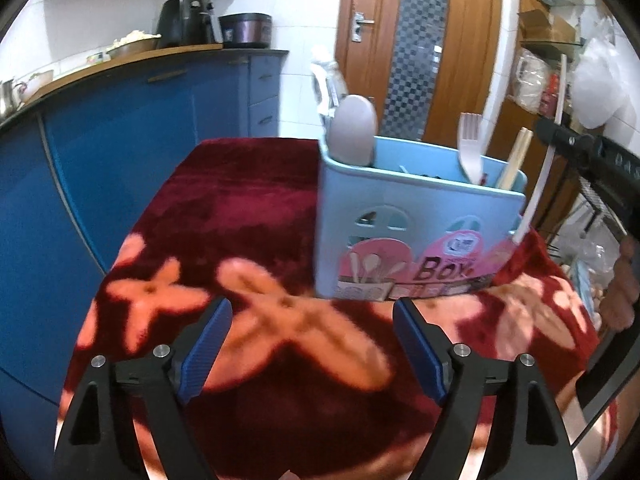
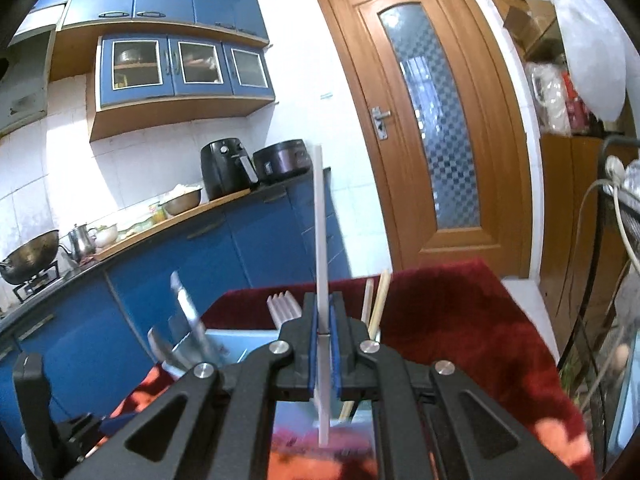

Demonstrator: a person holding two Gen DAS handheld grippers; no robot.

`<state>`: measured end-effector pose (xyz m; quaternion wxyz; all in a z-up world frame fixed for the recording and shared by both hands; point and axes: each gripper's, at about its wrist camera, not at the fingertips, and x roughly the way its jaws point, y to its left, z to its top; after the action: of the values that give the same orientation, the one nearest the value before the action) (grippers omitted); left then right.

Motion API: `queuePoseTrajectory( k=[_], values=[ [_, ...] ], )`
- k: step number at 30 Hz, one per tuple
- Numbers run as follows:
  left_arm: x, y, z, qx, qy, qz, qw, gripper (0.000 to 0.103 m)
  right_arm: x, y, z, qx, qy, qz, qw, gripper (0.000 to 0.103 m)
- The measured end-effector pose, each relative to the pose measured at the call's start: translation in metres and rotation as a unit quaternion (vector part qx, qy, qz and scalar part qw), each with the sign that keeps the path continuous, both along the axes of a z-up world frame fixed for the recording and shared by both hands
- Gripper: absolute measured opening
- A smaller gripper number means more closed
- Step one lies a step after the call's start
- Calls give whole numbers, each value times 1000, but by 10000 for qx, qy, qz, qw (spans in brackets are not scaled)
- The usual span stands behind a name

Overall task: Organize utensils
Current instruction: 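Lift the white plastic knife with the right tool over the caddy, then open the right tool to drop the knife into the caddy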

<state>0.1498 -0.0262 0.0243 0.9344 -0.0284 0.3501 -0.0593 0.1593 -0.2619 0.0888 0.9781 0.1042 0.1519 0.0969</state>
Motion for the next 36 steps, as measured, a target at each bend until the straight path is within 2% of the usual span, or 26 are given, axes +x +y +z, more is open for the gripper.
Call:
queuePoseTrajectory(
  k=[8, 14, 15, 18, 19, 29, 32, 36],
  values=[
    [7, 0, -6, 88, -51, 3, 9999, 91, 21, -2, 4, -169, -119, -171, 9996, 7],
    [10, -4, -12, 29, 77, -106, 9999, 92, 32, 2, -16, -300, 345, -18, 9990, 8],
    [11, -4, -13, 12, 111, -114, 9999, 92, 33, 2, -20, -264, 416, 52, 9988, 9],
    [10, -3, -15, -46, 180, -139, 9997, 92, 31, -1, -25, -100, 530, 146, 9984, 28],
    [10, -3, -14, -52, 182, -142, 9997, 92, 29, -3, -25, -32, 538, 196, 9984, 31],
    [-6, 5, 1, -99, 3, -66, 9999, 92, -12, 2, -2, -17, 440, 318, 9985, 33],
    [-14, 8, 7, -135, -68, -48, 9999, 92, -31, 6, 2, 4, 527, 406, 9978, 40],
    [-27, 11, 15, -156, -167, -53, 9997, 92, -52, 12, 2, 35, 651, 464, 9968, 56]
  ],
)
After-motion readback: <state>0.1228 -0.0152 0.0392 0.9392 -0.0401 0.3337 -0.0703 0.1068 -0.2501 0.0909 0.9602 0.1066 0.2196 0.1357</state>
